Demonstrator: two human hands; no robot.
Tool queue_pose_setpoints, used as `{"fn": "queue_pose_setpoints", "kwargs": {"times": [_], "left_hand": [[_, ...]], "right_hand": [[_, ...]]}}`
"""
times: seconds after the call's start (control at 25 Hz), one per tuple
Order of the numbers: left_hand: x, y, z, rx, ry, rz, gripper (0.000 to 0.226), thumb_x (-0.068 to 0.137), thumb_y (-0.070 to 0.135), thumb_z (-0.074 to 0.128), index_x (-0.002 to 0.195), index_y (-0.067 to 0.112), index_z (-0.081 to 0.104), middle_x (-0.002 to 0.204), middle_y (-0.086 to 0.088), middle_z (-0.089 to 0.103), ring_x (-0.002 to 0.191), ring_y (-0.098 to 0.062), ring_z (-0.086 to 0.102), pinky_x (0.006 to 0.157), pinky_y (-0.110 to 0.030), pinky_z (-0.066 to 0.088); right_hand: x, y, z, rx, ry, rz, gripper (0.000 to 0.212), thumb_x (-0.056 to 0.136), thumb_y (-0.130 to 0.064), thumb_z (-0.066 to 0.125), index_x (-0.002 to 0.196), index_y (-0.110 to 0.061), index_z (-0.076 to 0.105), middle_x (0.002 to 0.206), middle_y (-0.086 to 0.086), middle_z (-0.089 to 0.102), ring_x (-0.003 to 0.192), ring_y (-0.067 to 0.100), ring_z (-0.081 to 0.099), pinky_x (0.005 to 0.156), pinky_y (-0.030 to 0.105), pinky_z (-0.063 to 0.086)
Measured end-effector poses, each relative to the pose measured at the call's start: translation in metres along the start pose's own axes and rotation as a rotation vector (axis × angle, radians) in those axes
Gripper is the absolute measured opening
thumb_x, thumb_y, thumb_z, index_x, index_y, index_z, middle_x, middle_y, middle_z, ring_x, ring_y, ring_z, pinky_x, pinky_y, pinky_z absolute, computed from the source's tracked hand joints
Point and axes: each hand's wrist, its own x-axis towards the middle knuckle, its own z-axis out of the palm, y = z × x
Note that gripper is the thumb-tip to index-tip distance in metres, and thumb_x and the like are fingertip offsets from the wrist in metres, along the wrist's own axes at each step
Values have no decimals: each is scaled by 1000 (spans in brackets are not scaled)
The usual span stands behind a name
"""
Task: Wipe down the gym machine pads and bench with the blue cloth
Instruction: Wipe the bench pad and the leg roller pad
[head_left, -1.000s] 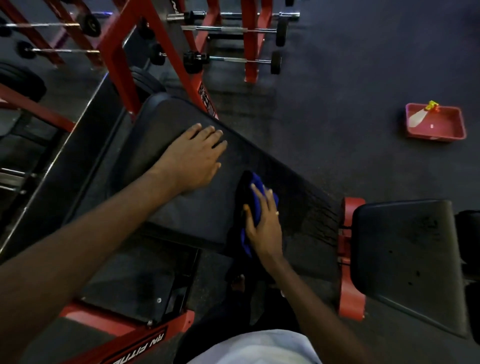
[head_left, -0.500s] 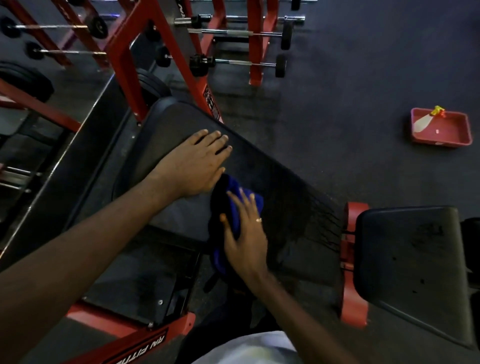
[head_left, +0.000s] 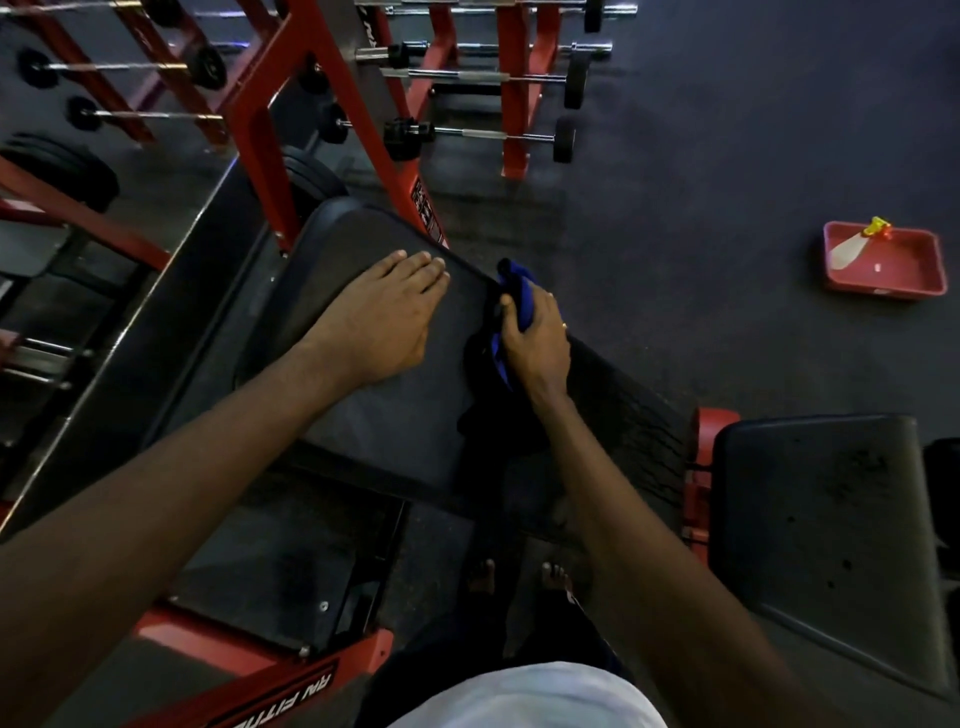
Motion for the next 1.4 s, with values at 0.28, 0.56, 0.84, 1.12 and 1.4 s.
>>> {"fn": "queue_pose_setpoints", "kwargs": {"times": [0.28,0.56,0.84,1.12,1.4], "left_hand": [[0,0,5,56,1,12,55,100,25,36,150,4,34,157,-15,35,146,-26,30,121,-40,19],[1,3,9,158,-40,27,64,96,29,38,152,1,27,158,-18,29,147,-30,26,122,-42,19],[1,5,8,162,-22,43,62,96,27,32,152,0,27,158,-20,29,147,-31,26,121,-43,19],[2,4,11,186,-18,50,64,97,32,32,153,0,24,159,-20,26,147,-32,24,121,-44,19],[2,4,11,160,11,52,61,100,28,31,153,0,24,159,-20,25,148,-32,24,122,-44,19]], "right_hand": [[-177,34,-8,-28,-81,-291,51,99,-23,58,148,-25,46,159,-7,36,152,12,22,122,29,22],[-36,13,1,15,-9,-74,48,98,-35,55,145,-35,47,152,-8,45,147,16,33,111,38,38],[-71,13,1,6,41,-79,47,99,-38,56,144,-26,50,152,-2,47,145,18,38,116,38,37],[-182,104,-17,-20,-56,-131,52,98,-17,57,148,-24,46,158,-4,39,152,14,23,122,33,24],[-116,81,-16,41,108,183,40,100,-34,55,139,-24,53,143,1,55,136,23,49,104,25,39]]}}
